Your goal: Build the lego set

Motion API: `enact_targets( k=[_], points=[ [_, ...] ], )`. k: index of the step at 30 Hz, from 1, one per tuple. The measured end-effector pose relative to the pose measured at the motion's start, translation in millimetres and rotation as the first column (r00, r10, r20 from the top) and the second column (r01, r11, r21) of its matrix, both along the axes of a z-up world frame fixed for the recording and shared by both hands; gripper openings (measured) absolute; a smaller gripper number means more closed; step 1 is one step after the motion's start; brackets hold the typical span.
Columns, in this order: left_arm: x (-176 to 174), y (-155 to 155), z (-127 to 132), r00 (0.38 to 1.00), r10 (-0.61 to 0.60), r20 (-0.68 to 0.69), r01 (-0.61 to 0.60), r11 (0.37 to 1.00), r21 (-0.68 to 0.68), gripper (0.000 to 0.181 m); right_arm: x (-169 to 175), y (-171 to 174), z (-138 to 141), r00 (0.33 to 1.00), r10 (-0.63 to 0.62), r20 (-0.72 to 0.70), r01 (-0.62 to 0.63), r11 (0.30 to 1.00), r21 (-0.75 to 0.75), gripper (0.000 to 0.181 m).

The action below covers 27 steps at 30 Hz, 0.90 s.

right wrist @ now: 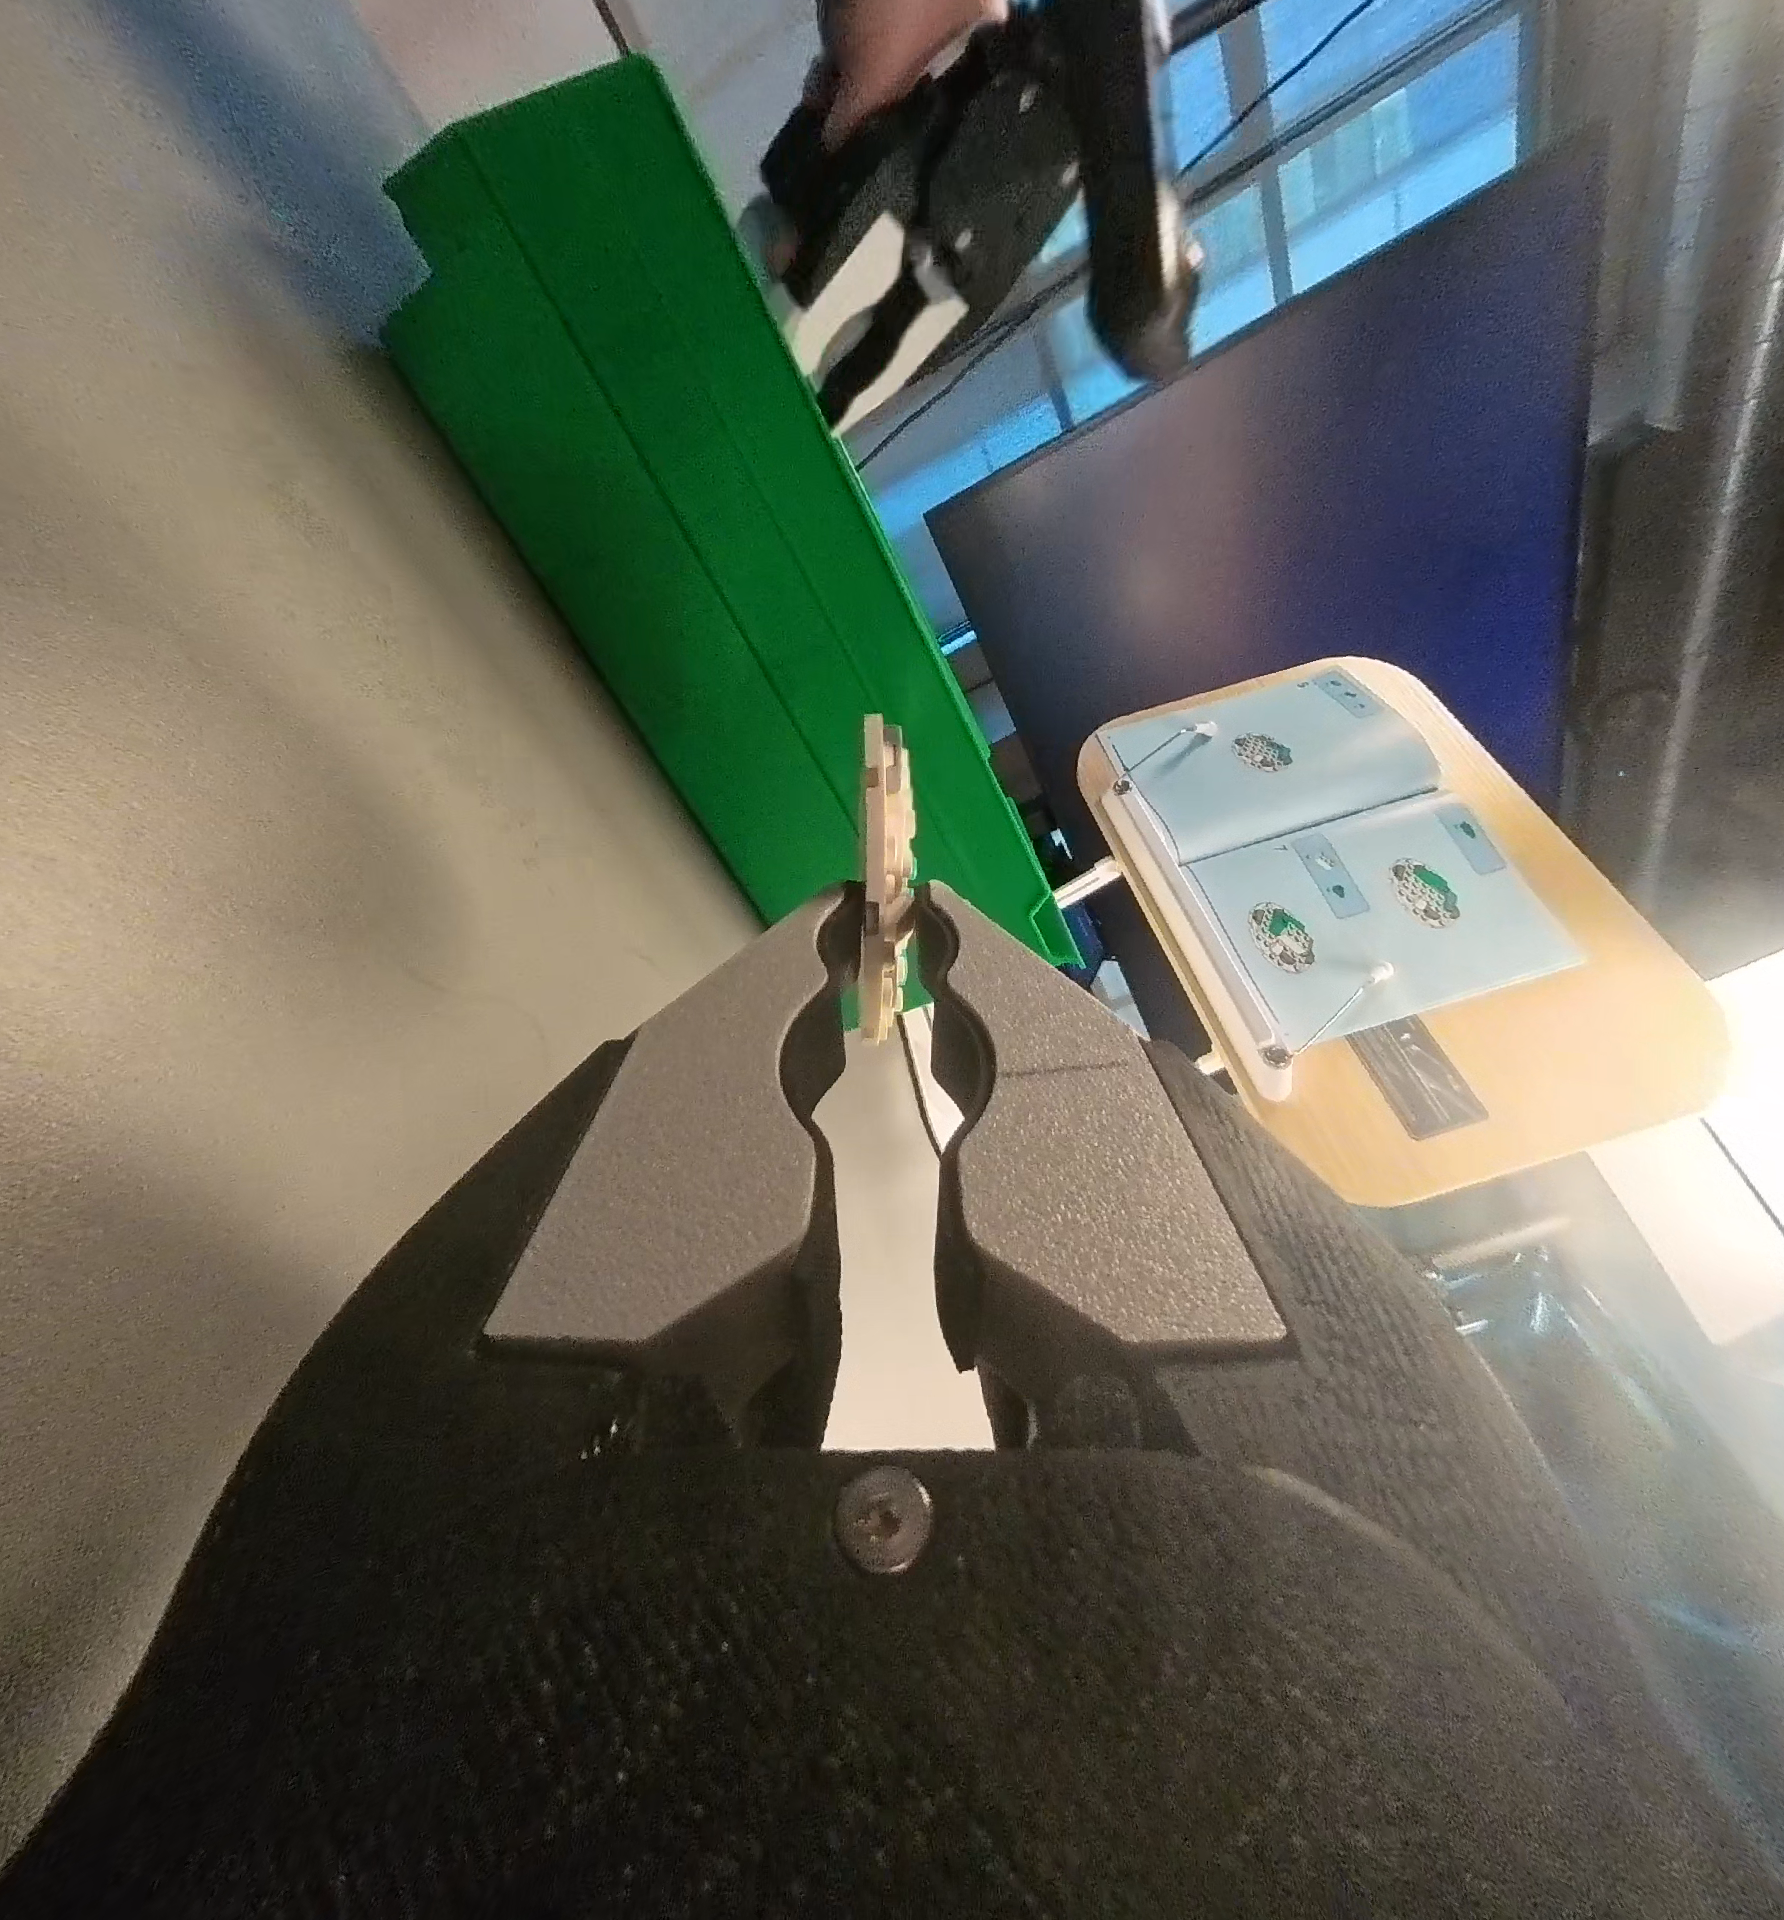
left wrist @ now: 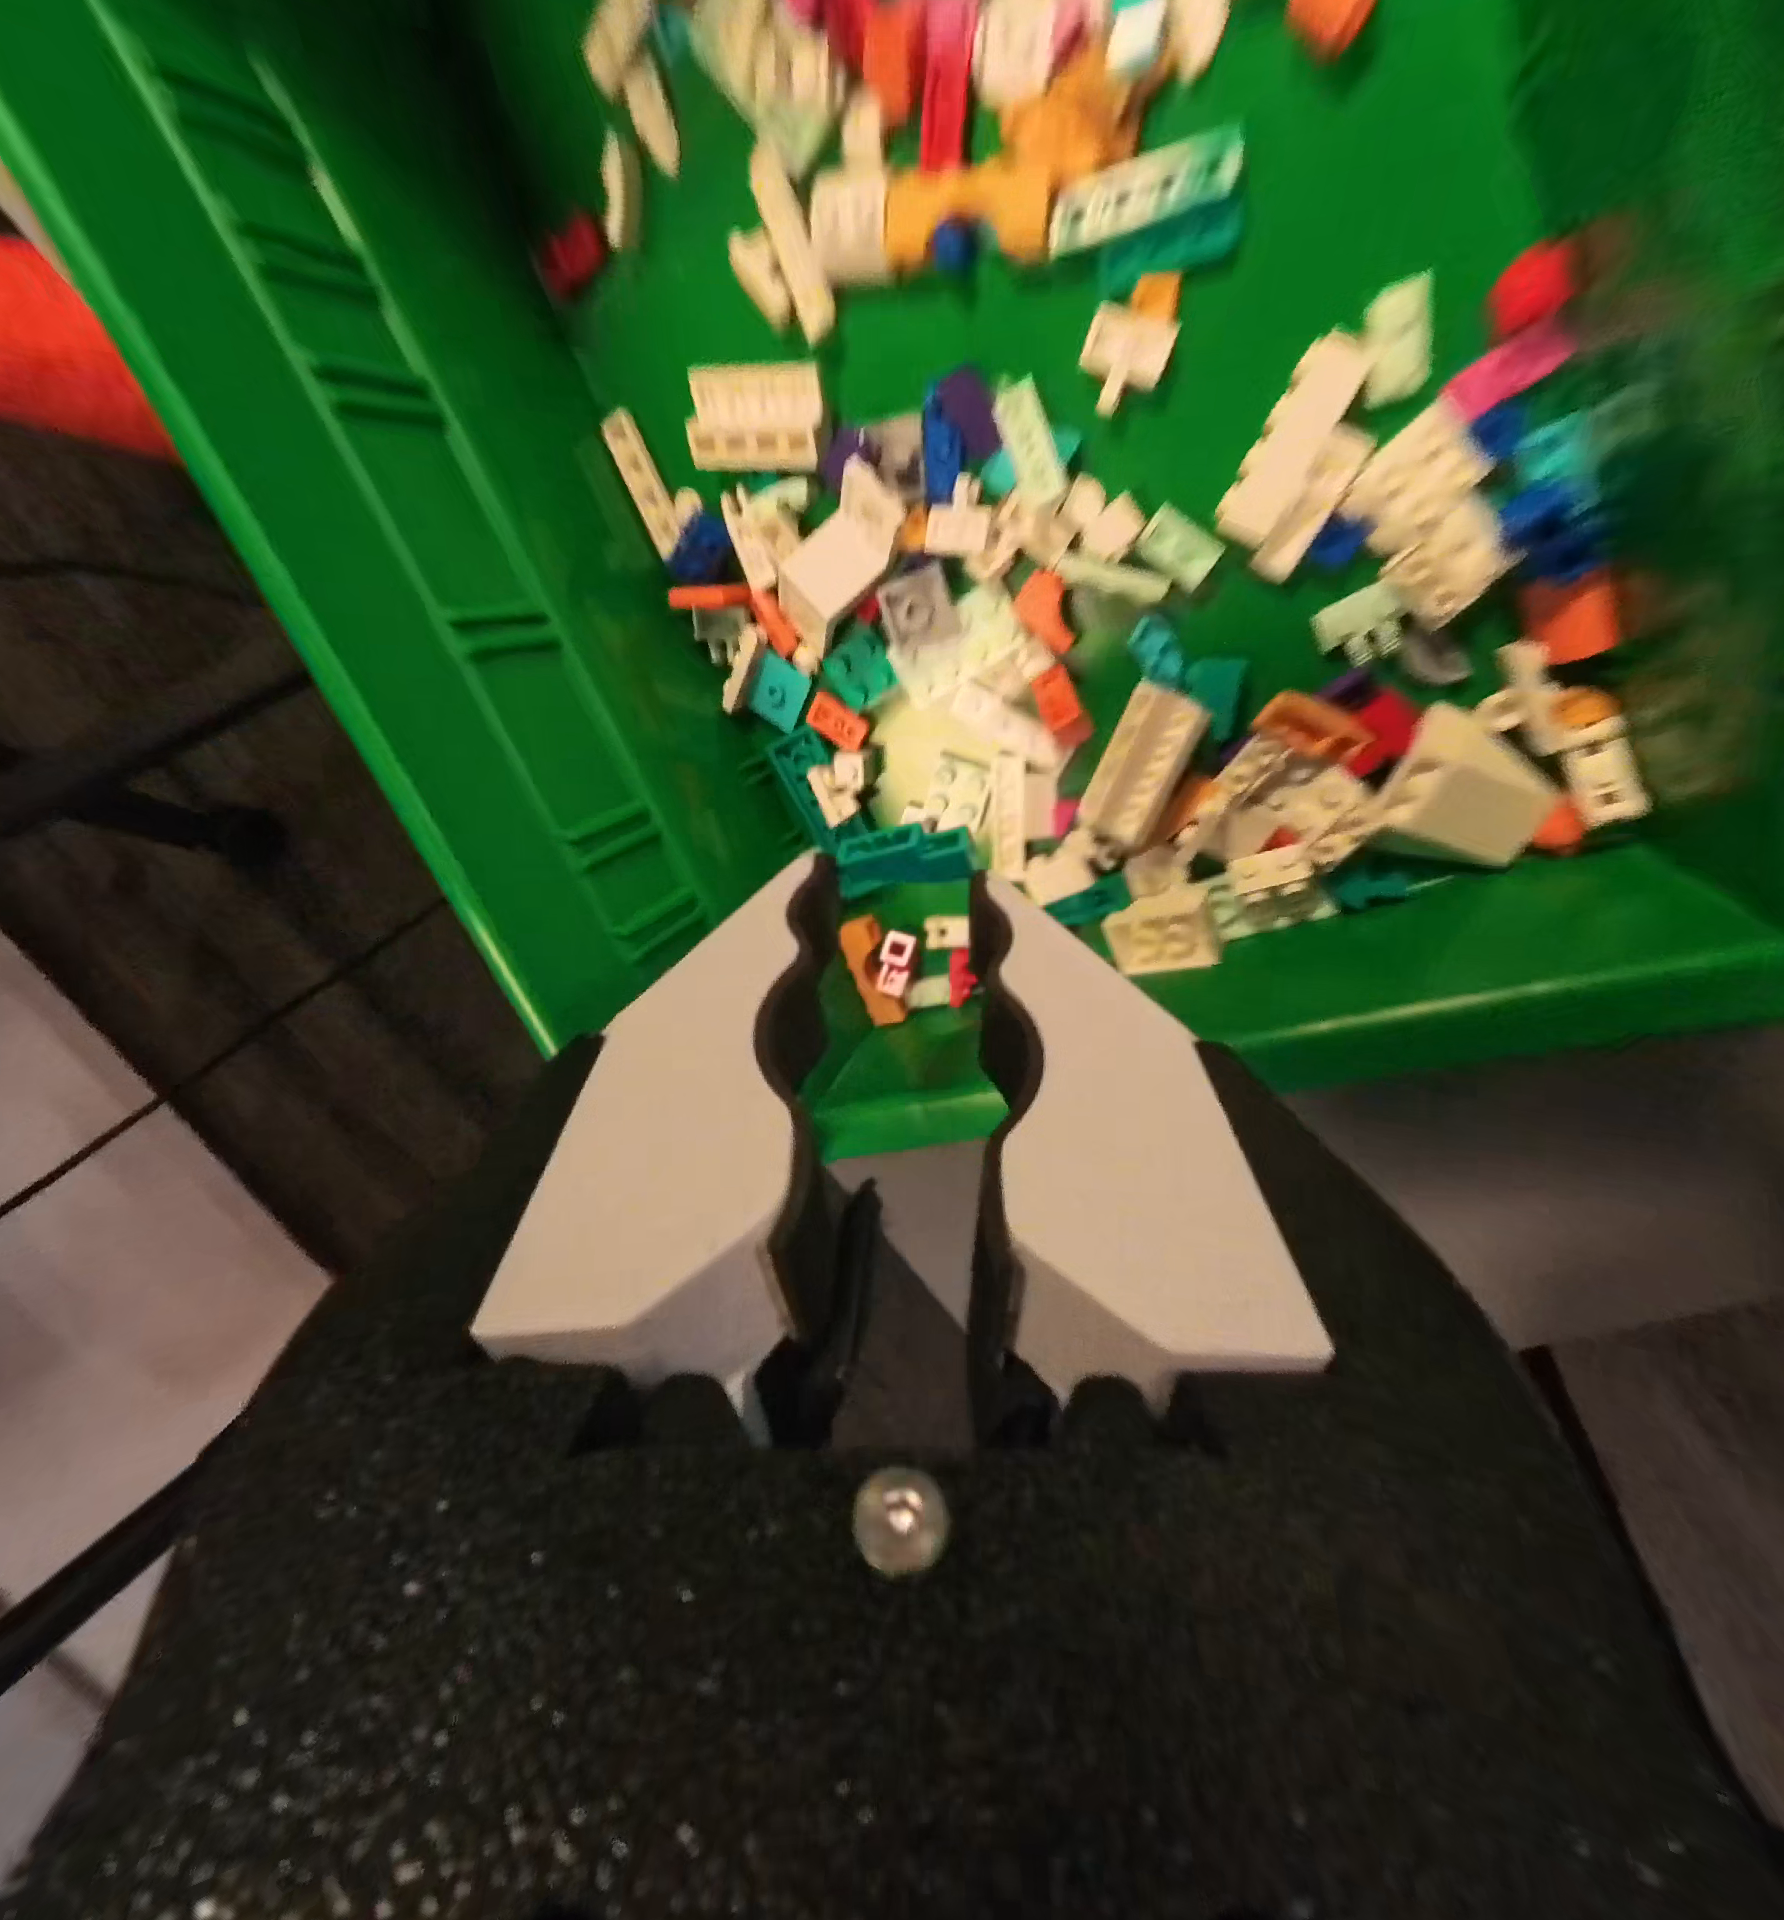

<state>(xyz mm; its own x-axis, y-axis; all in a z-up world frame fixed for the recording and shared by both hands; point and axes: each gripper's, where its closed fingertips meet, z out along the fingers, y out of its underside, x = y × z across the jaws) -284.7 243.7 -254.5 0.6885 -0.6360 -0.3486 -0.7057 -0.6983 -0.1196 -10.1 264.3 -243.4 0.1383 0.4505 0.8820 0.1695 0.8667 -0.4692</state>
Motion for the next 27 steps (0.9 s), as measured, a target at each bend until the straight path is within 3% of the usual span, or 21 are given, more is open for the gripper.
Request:
enact_targets(
  k=[5,10,14,15,16,20,24,27],
  points=[
    [53,0,46,0.993,-0.089,0.071,0.074,0.977,0.200,0.022,2,0,3,1.000,-0.002,-0.008,0.002,1.000,0.016,0.008],
    [146,-13,67,0.951,-0.276,0.142,0.218,0.919,0.327,0.022,17,10,10,0.999,-0.029,-0.030,0.031,0.998,0.052,0.008],
    [213,-42,47,0.856,-0.450,0.255,0.396,0.887,0.238,0.022,34,34,7,0.996,-0.082,-0.020,0.082,0.996,0.036,0.008],
    [224,-42,41,0.843,-0.452,0.293,0.401,0.890,0.218,0.016,38,39,9,0.996,-0.086,-0.030,0.086,0.996,0.007,0.008],
    [232,-39,35,0.837,-0.457,0.301,0.408,0.888,0.213,0.000,42,44,11,0.995,-0.088,-0.042,0.087,0.996,-0.010,0.008],
    [263,-28,6,0.820,-0.457,0.344,0.436,0.889,0.141,0.000,57,60,5,0.994,-0.105,-0.013,0.105,0.994,0.011,0.008],
    [274,-4,-24,0.851,-0.401,0.339,0.401,0.913,0.072,0.000,68,69,0,0.994,-0.108,0.018,0.108,0.994,0.027,0.008],
    [288,1,-33,0.841,-0.367,0.398,0.378,0.924,0.054,0.000,77,77,1,0.992,-0.123,0.009,0.123,0.992,0.009,0.008]
  ],
)
